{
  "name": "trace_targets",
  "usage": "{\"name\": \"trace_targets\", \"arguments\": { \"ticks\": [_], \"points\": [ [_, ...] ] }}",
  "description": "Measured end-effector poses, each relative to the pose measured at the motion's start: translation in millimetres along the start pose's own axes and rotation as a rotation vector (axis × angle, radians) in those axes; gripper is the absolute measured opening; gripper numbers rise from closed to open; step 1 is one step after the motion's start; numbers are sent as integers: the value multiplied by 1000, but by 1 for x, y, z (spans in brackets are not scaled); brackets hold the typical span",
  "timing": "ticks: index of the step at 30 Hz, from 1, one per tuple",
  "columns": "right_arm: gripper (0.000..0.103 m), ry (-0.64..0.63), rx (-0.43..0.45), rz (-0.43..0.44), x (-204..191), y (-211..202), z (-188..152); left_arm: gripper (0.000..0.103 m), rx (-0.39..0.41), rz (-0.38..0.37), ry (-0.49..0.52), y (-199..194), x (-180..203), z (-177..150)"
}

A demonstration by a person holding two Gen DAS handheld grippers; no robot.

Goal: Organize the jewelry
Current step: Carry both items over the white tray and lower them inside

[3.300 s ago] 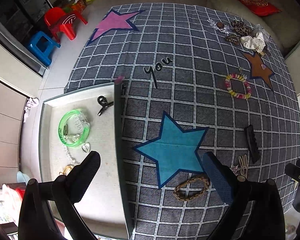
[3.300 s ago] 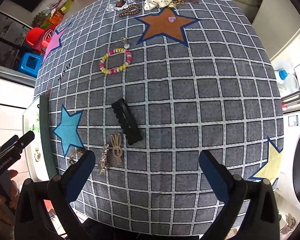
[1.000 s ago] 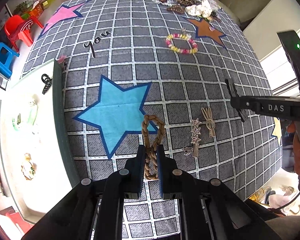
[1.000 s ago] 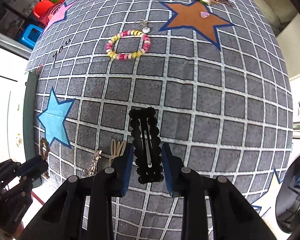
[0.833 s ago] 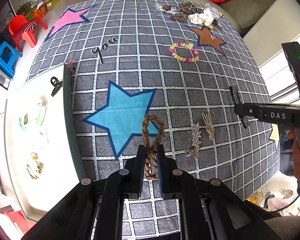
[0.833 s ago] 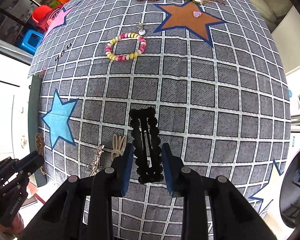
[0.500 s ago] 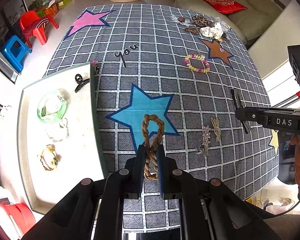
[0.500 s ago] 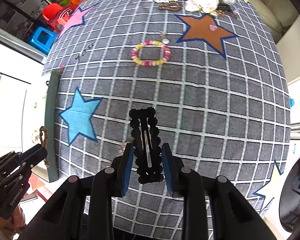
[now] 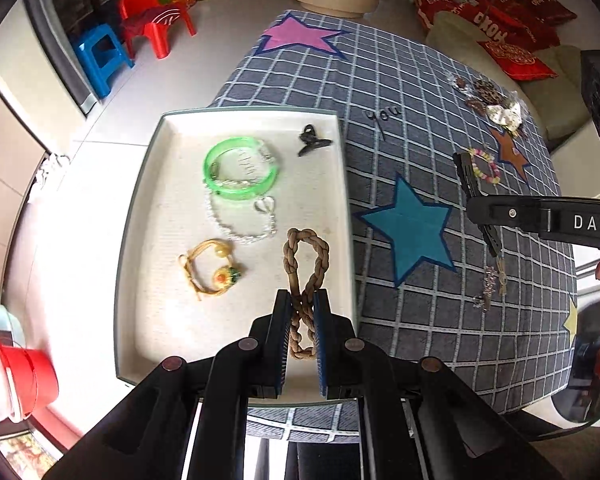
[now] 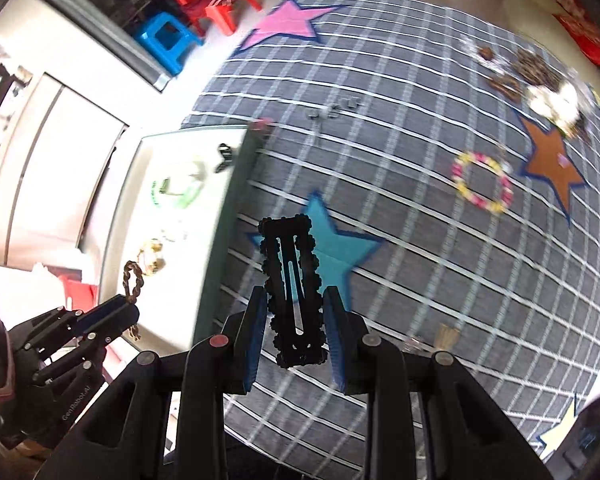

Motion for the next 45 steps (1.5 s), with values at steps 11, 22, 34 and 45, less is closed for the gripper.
{"name": "trace_targets", "arguments": {
  "ticks": [11,22,34,45],
  "points": [
    [31,-119,-113,56,-90,62,36,19,-42,66,-173,36,-85,-16],
    [31,45,-182,14,-75,118,63,19,-94,106,-211,75,-104,-18],
    [31,-20,-201,-61,-88,139,77,19,-104,200,-153,89,-102,-7],
    [44,-63,-220,-22,-105,137,70,19,-128,264,-131,79,-94,-15]
  ]
}}
Point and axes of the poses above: each gripper's, at about its wrist camera, not at the fingertips, and y roughly the way its jaws point, x to its right, z to its top, the point moved 8 cm from there along y, roughly the way its jaws point, and after that the axes turned 7 degrees about -x, right-handed, at the moved point
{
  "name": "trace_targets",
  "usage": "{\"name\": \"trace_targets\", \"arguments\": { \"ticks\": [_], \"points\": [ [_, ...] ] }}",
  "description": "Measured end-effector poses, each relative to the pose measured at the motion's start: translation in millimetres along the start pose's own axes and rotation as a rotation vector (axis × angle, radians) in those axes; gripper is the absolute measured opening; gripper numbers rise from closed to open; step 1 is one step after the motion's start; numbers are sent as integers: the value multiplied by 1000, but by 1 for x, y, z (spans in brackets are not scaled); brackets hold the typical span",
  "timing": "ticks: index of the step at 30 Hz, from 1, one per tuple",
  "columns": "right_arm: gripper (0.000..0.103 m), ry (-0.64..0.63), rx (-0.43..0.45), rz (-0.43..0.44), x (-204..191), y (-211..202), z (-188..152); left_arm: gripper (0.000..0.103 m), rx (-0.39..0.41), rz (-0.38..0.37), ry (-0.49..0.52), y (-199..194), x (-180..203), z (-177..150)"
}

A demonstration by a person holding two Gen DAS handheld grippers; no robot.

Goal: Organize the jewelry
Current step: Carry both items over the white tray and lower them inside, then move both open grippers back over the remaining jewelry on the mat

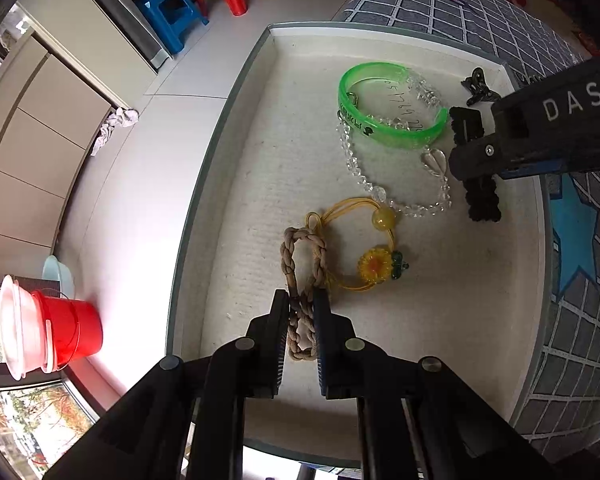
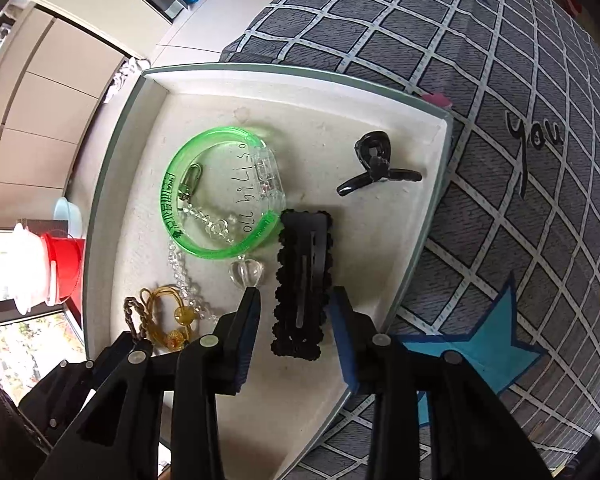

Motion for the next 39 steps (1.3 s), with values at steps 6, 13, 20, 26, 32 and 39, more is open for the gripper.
{"name": "trace_targets", "arguments": {
  "ticks": [6,13,20,26,32,39],
  "points": [
    [57,-21,41,70,-8,-22,-1,24,6,8,8,-5,3,-1],
    [64,-14,98,125,-5,-58,0,103,77,2,-9,-33,3,4],
    [65,8,105,109,12,-73,-14,103,77,-14,-17,-49,0,-2],
    [82,33,119,97,36,-89,-38,103,54,-85,-47,-61,1,-14],
    [84,95,145,118,68,-108,-61,103,40,-124,-12,-76,19,-20],
    [85,188,253,121,122,-139,-87,103,55,-149,68,-105,60,-23]
  ]
}}
Point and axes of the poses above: each gripper's, at about its wrist camera, not at the fingertips, and y roughly the way its jaws point, x to its right, z to its top, the point moved 8 cm from there along y, roughly the way its jaws point, and after that the axes turned 7 degrees about -x, right-handed, at the moved point
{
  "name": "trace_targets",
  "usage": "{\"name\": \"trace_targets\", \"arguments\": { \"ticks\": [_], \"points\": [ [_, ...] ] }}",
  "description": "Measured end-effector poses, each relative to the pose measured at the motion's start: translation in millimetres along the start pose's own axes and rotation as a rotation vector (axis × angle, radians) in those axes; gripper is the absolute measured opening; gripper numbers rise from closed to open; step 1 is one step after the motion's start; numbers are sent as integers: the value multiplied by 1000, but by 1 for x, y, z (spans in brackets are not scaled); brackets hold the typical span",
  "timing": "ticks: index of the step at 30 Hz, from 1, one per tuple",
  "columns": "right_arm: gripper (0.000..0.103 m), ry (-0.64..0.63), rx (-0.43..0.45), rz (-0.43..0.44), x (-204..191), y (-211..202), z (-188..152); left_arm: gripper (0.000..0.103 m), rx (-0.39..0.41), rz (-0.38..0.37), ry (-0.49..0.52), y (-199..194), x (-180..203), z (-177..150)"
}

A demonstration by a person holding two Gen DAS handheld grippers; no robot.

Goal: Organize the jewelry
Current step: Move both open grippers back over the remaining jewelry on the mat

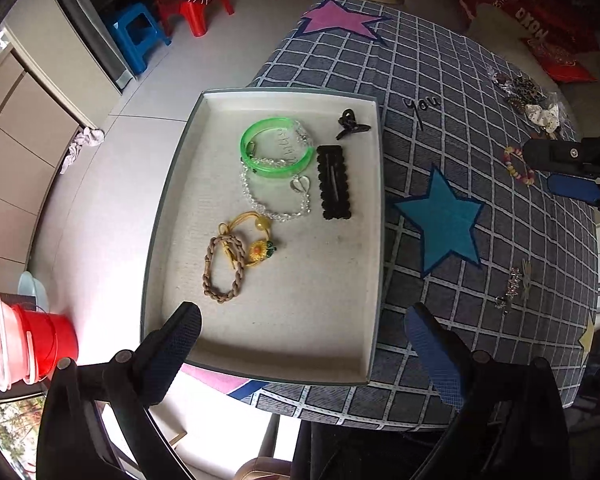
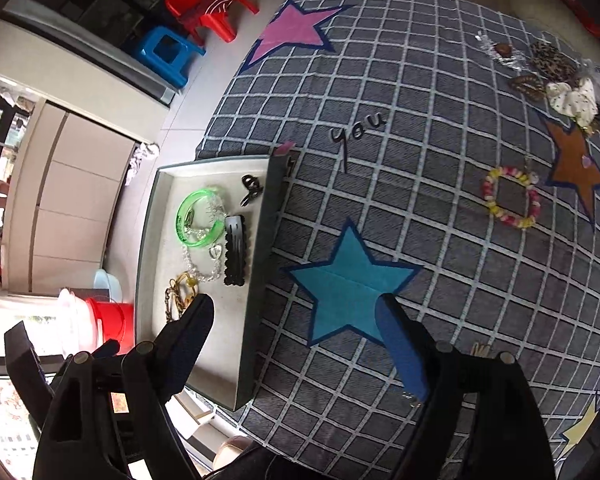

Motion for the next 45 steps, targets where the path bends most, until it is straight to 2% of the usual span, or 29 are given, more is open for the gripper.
{"name": "trace_targets", "arguments": {
  "ticks": [3,7,9,14,18,21,24,27,33,43,44,45],
  "points": [
    [85,-34,17,-41,19,-14,-7,103,20,-6,-17,-11,19,1],
    [85,-99,25,-68,40,-35,-18,103,39,77,-26,-23,40,1],
    [85,-111,17,-68,51,-42,-23,103,22,85,-17,-23,52,-1],
    [85,-102,20,-83,85,-55,-36,103,0,45,2,-22,84,-13],
    [85,-45,49,-90,119,-66,-48,103,-3,27,-26,-18,96,-22],
    [85,3,64,-102,149,-72,-61,103,-43,10,-39,-4,104,-30],
    [85,51,16,-125,176,-66,-79,103,-68,-11,-33,8,117,-35],
    [85,86,-79,-137,199,-54,-98,103,-93,-13,2,21,131,-40],
    [85,78,-151,-144,213,-34,-116,103,-104,41,106,42,163,-44],
    [85,20,-192,-119,200,-3,-108,103,-109,7,145,71,203,-46],
    [85,18,-193,-118,200,-1,-106,102,-107,6,147,73,205,-46],
    [85,16,-192,-119,200,0,-103,90,-107,6,153,75,208,-44]
  ]
}}
Point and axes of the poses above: each gripper's, at about its wrist camera, not at the fingertips, and y roughly the way its jaws point, x to its right, z to its top, the point moved 8 cm from there along y, roughly the way its jaws point, and after that the axes turned 7 degrees about -x, right-handed, at the moved point
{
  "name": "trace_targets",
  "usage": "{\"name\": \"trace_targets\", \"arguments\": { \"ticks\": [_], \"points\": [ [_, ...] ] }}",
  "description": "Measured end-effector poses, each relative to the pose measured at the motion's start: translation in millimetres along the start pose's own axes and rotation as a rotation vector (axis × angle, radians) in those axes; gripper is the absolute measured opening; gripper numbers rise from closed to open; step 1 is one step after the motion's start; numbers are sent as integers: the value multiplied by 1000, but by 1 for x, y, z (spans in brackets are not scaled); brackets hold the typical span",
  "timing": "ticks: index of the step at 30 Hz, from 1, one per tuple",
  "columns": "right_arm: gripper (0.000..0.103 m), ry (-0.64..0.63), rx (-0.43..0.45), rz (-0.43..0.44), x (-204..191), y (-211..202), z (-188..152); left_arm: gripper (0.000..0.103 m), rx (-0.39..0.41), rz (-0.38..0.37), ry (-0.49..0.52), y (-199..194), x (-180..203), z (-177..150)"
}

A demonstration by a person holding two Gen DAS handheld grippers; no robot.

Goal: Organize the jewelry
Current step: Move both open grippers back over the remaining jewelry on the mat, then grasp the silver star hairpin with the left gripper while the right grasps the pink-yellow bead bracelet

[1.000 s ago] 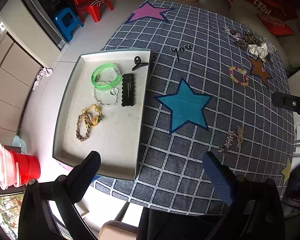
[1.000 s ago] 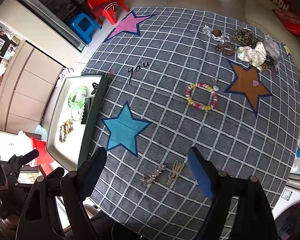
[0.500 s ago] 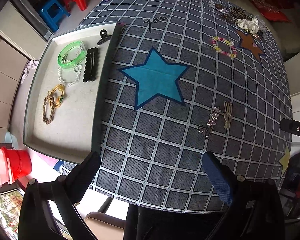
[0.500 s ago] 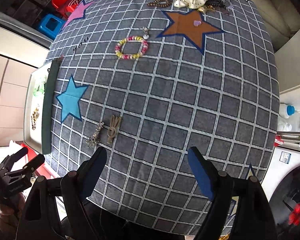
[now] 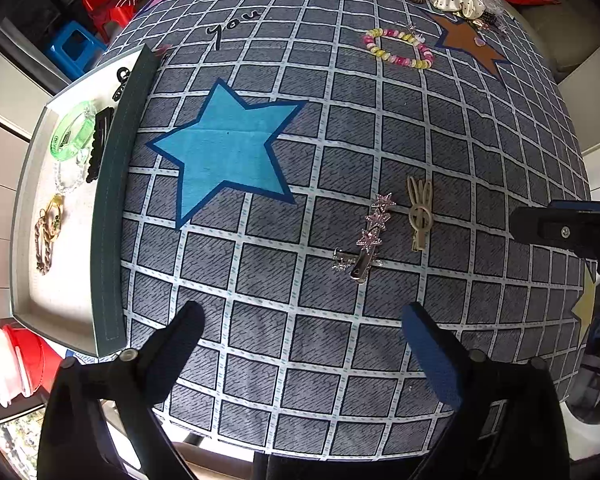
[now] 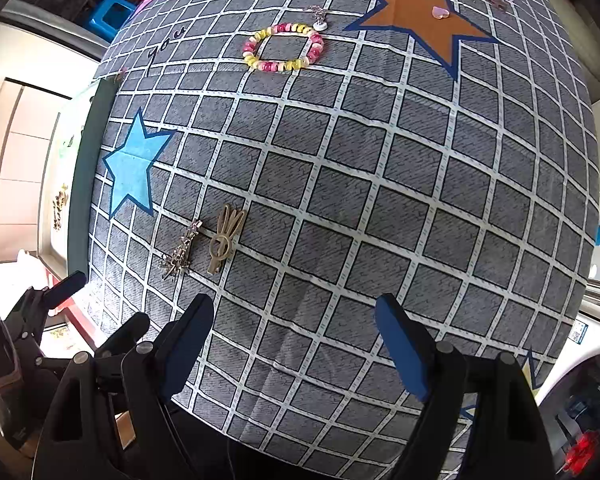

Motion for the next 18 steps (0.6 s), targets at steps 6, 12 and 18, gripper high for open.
{"name": "trace_targets", "arguments": {
  "ticks": [6,12,18],
  "points": [
    [85,3,39,-18,8,-4,34,87,-1,-15,31,8,12,13],
    [85,22,98,-21,12,-12,87,73,-1,-40,55,12,24,31],
    [84,62,136,-15,13,-7,134,70,0,-50,75,19,35,39]
  ]
}}
Point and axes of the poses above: each gripper's, at about its wrist camera, not at the fingertips, and y roughly the way its jaws point, x to its right, z to its top, the point moved 8 cm from there along y, roughly the way its jaws point, and after that the axes turned 7 degrees about -x, right-handed, at the moved point
